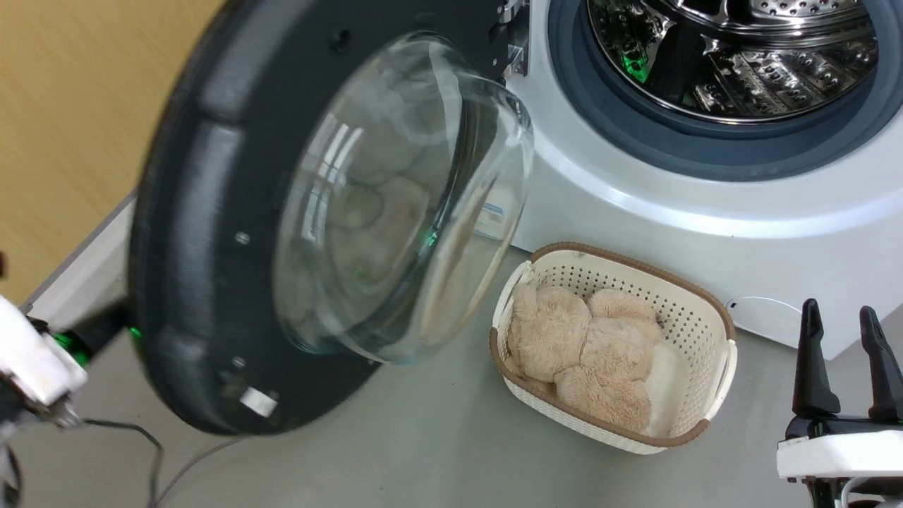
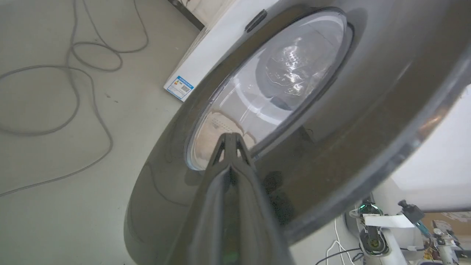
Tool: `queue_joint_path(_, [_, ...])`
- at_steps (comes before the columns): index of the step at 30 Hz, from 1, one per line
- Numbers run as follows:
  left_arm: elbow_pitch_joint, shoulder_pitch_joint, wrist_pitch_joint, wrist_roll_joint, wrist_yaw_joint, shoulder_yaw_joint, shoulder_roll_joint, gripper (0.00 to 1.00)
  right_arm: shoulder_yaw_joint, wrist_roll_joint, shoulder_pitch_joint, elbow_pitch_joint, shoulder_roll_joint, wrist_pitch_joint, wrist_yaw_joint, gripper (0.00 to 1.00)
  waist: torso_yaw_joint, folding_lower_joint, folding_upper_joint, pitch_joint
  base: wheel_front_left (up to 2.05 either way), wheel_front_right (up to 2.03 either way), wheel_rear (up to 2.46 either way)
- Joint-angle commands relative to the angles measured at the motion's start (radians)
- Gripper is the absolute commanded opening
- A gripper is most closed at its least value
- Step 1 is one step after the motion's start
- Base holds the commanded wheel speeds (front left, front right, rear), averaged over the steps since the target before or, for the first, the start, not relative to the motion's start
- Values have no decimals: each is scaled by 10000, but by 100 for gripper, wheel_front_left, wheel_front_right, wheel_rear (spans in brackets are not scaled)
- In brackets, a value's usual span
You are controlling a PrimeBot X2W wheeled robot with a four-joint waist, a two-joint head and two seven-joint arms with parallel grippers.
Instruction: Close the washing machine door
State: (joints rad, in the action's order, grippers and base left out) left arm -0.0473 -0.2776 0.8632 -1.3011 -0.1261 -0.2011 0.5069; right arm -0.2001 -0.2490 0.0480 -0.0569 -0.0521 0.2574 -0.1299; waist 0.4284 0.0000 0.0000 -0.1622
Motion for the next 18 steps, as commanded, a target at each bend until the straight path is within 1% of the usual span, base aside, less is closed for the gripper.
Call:
queue_joint_path(1, [180, 197, 31, -123, -45, 110, -108, 0, -32, -16, 19, -15, 19, 44, -8, 100, -17, 0, 0, 1, 0, 0, 0])
queue_joint_path(8, [2083, 1139, -9, -938, -45, 818, -399, 0, -52, 50, 59, 57, 19, 44, -8, 100, -168, 0, 0, -41, 0, 0, 0])
queue_joint_path(9, [2306, 1204, -4, -1016, -45, 963, -453, 0, -53, 55, 56, 70, 19, 44, -8, 100, -186, 0, 0, -43, 0, 0, 0])
queue_joint_path(10, [2716, 1289, 28, -1060, -46, 1338, -512, 0, -56, 88, 43, 66, 19, 44, -8, 100, -250, 0, 0, -36, 0, 0, 0])
queue_joint_path(15, [3451, 1389, 3, -1244, -46, 2100, -804, 0, -71, 118, 109, 75, 19, 44, -8, 100, -531, 0, 0, -7, 0, 0, 0])
queue_joint_path(18, [3933, 1436, -92, -1302, -46, 2653, -1051, 0, -43, 123, 161, 74, 19, 44, -8, 100, -860, 0, 0, 32, 0, 0, 0])
